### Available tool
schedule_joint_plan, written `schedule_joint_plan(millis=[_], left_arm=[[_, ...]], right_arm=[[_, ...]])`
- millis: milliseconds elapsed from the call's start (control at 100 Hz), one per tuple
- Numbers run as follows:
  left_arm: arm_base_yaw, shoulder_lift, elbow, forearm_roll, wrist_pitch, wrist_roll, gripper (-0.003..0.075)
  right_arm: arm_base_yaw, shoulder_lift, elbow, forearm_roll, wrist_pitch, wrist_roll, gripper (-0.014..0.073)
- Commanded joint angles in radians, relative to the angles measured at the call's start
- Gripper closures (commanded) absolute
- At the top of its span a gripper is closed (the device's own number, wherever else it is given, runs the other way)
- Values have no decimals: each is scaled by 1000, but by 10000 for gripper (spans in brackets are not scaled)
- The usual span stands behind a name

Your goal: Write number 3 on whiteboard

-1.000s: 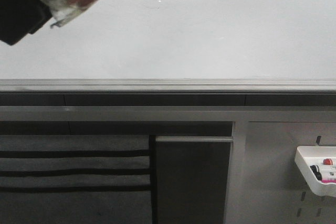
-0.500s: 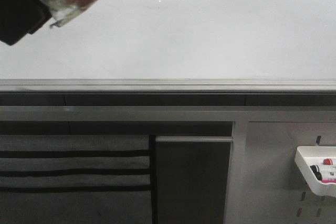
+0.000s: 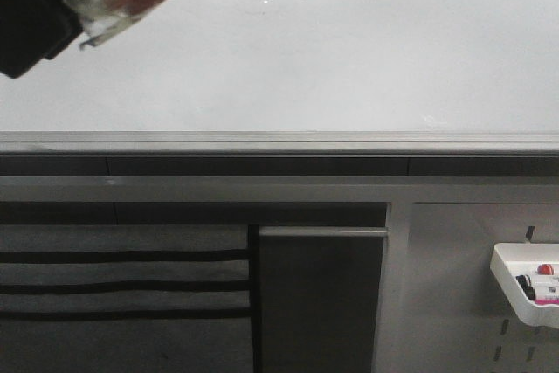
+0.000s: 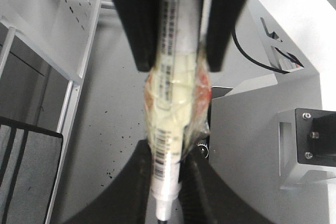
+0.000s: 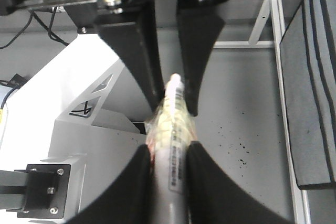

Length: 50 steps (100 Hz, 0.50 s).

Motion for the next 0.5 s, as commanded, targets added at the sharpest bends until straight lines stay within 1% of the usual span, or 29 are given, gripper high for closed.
schedule_joint_plan(millis=[0, 50, 100, 490], left_arm=[[-8, -11, -35, -44, -26, -1, 738], [-8, -11, -35, -44, -26, -1, 738], [-8, -11, -35, -44, -26, -1, 738], [-8, -11, -35, -44, -28, -9, 738]], right_arm=[[1, -22, -38, 31, -29, 5, 582], [1, -22, -38, 31, -29, 5, 610], [1, -22, -38, 31, -29, 5, 619], [1, -22, -38, 31, -25, 5, 622]])
